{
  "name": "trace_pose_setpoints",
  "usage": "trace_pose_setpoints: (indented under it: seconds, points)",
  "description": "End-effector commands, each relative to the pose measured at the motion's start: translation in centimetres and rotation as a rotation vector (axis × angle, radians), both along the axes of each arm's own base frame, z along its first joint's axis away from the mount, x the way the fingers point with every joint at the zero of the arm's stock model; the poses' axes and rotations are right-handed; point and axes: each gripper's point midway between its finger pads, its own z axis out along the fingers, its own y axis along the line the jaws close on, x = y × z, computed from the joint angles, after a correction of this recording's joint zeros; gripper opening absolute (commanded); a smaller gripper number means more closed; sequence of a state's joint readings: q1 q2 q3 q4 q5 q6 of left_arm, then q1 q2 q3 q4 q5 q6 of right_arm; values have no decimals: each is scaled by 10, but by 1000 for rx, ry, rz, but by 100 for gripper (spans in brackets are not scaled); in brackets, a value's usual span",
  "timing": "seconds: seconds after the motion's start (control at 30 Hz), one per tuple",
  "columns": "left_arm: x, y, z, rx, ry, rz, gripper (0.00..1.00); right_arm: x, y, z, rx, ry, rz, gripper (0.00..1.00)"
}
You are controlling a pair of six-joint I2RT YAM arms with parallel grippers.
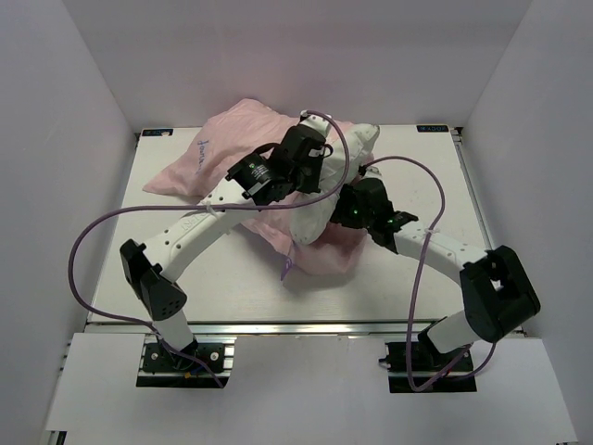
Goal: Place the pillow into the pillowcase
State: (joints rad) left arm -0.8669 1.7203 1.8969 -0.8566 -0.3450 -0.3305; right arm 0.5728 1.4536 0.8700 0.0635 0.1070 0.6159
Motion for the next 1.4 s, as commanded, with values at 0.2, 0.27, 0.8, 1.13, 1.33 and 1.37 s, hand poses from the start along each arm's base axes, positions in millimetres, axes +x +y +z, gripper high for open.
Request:
trace_pose_setpoints:
  seconds: [0.2,0.27,0.8,1.13,1.33,1.37]
  points:
    - [-22,10,80,-252,-126,-29,0,71,10,12,57,-146,-256,57]
    - [-24,11,80,-264,-124,-32,0,82,18,19,108,-193,-272,57]
    - [-36,18,80,-290,-114,-44,0,121,47,10,143,-227,-347,29]
    - [-2,31,49,-235,-114,103,0,37,4,22,-44,-185,-138,0]
    - [38,40,-7,-226,-24,157,0,-37,-31,60,-21,-232,-12,0]
    - [47,46,-14,-215,-24,195,0,-50,-36,73,1,-259,12,0]
